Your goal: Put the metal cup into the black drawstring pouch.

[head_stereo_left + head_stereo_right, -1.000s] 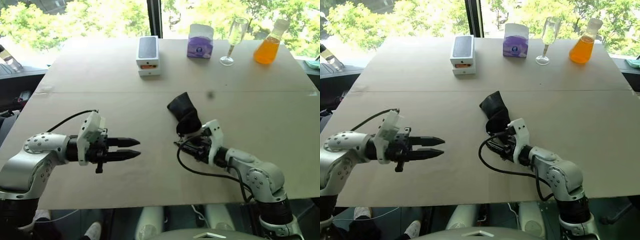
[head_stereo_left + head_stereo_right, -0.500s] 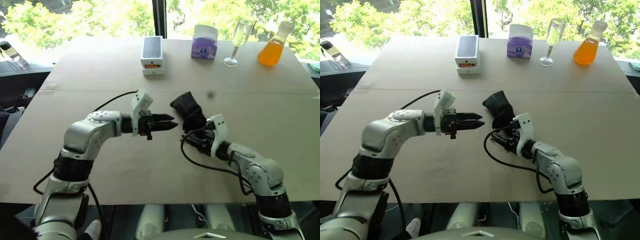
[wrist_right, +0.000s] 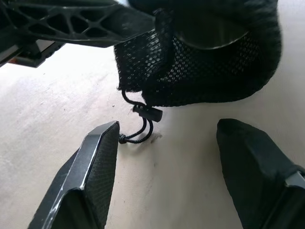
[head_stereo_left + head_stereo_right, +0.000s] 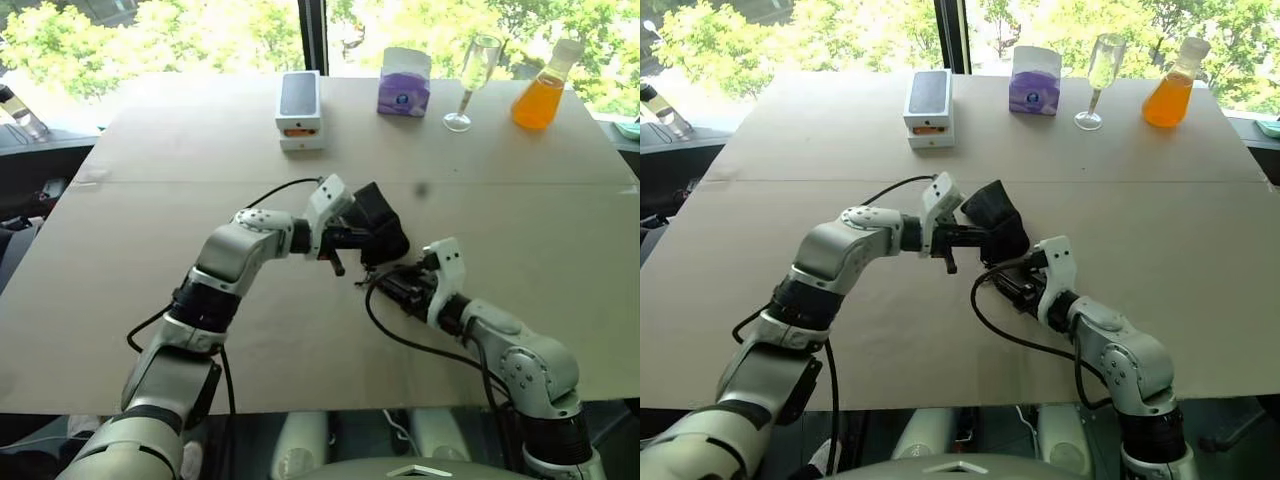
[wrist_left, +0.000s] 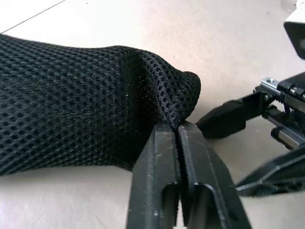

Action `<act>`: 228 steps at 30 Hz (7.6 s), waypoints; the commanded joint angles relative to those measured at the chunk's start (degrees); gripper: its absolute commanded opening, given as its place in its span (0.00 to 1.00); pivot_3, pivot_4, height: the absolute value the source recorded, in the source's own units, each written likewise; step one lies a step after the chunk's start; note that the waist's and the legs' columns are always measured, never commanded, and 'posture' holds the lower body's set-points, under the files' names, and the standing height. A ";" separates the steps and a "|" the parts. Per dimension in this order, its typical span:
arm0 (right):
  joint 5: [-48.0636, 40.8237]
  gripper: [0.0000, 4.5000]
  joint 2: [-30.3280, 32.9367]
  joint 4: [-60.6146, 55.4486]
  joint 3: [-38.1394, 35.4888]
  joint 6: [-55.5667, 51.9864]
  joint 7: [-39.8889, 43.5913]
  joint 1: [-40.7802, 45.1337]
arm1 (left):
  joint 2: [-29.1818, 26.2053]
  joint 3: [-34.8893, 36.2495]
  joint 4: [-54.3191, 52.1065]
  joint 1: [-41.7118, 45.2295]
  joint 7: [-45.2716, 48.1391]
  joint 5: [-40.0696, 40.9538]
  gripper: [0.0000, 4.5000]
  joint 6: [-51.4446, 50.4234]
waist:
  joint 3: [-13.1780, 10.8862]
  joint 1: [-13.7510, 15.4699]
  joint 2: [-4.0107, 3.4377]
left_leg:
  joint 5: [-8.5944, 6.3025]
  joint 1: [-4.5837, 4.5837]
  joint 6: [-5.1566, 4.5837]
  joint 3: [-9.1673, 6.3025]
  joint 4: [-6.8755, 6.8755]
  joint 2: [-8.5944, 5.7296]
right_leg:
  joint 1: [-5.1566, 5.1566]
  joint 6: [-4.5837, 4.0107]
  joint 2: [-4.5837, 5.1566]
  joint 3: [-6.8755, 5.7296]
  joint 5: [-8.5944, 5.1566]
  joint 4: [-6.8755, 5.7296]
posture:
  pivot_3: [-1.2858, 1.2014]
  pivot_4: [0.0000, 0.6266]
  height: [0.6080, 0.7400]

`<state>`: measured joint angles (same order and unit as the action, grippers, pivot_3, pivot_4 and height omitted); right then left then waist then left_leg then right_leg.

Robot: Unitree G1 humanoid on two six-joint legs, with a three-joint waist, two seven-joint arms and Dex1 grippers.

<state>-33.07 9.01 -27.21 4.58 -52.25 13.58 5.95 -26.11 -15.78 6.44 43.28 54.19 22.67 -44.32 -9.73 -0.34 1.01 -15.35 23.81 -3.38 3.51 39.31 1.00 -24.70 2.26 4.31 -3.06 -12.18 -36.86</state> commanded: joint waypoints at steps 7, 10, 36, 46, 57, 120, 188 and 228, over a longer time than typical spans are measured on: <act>-4.09 0.72 -5.45 0.96 -2.69 0.00 -1.30 1.63 | 4.36 2.55 3.56 6.49 -0.37 0.88 0.00 -4.14 | 0.00 -0.31 0.00 | 0.00 -0.01 0.00 0.01 0.00 0.01 | -0.01 0.00 -0.03 0.05 0.00 0.00 | 0.52 0.24 0.98; -4.78 0.72 -6.41 1.85 -3.63 -0.11 -1.68 2.37 | 4.51 2.79 2.91 6.05 -0.28 0.79 0.00 -4.74 | 0.00 -0.30 0.00 | 0.00 -0.01 0.00 0.01 0.00 0.04 | -0.01 0.00 -0.04 0.05 0.00 -0.02 | 0.52 0.24 0.98; -3.27 0.00 -3.16 3.59 -4.10 0.46 -0.83 2.56 | 7.55 6.62 3.22 6.30 -3.26 1.20 0.00 -5.56 | 0.01 -0.22 0.01 | 0.00 -0.03 0.00 0.02 0.05 0.03 | -0.01 -0.01 -0.03 0.08 0.01 -0.09 | 0.52 0.24 0.98; -2.76 0.03 -3.93 2.77 -4.74 2.40 -2.46 0.24 | 8.63 6.61 4.68 6.88 -3.55 0.40 0.00 -5.21 | 0.02 -0.08 0.02 | 0.00 -0.03 0.00 0.03 0.08 0.02 | 0.00 0.00 -0.02 0.08 0.01 -0.09 | 0.52 0.24 0.98; -3.87 0.40 -5.83 2.85 -3.60 4.12 -0.88 0.54 | 8.87 6.69 4.06 6.89 -3.64 0.50 0.00 -5.73 | 0.02 -0.17 0.02 | 0.00 -0.03 0.00 0.03 0.08 0.02 | -0.01 -0.01 -0.03 0.09 0.01 -0.11 | 0.52 0.24 0.98; 32.43 0.00 53.02 6.45 6.36 26.27 33.39 40.01 | 19.85 8.55 -10.19 1.52 -17.36 -0.87 0.99 17.61 | 0.02 1.17 0.03 | -0.17 0.00 -0.28 0.33 0.24 0.04 | -0.03 0.05 -0.07 0.44 0.04 0.09 | 0.52 0.24 0.98; 39.52 0.00 39.46 4.61 9.51 12.29 37.85 45.53 | 23.28 2.90 -10.36 -6.52 -24.34 -15.94 0.02 28.23 | 0.04 1.07 0.00 | -0.17 -0.04 -0.28 0.39 0.24 0.09 | -0.06 0.05 -0.04 0.45 0.06 0.00 | 0.52 0.24 0.98; 38.22 0.00 38.70 2.37 9.78 9.60 37.57 44.68 | 22.40 -2.25 -9.94 -4.56 -29.25 -27.58 0.03 36.00 | 0.04 1.13 0.00 | -0.17 -0.04 -0.29 0.40 0.24 0.06 | -0.06 0.05 -0.04 0.46 0.06 -0.02 | 0.52 0.24 0.98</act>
<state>5.36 47.56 -22.59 16.83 -42.55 51.54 50.22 -4.23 -17.33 -2.65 37.84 24.91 -4.55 -9.78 -9.69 0.80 1.01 -15.52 23.76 -3.67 3.92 39.54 1.06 -24.76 2.31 4.27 -2.61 -12.12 -36.88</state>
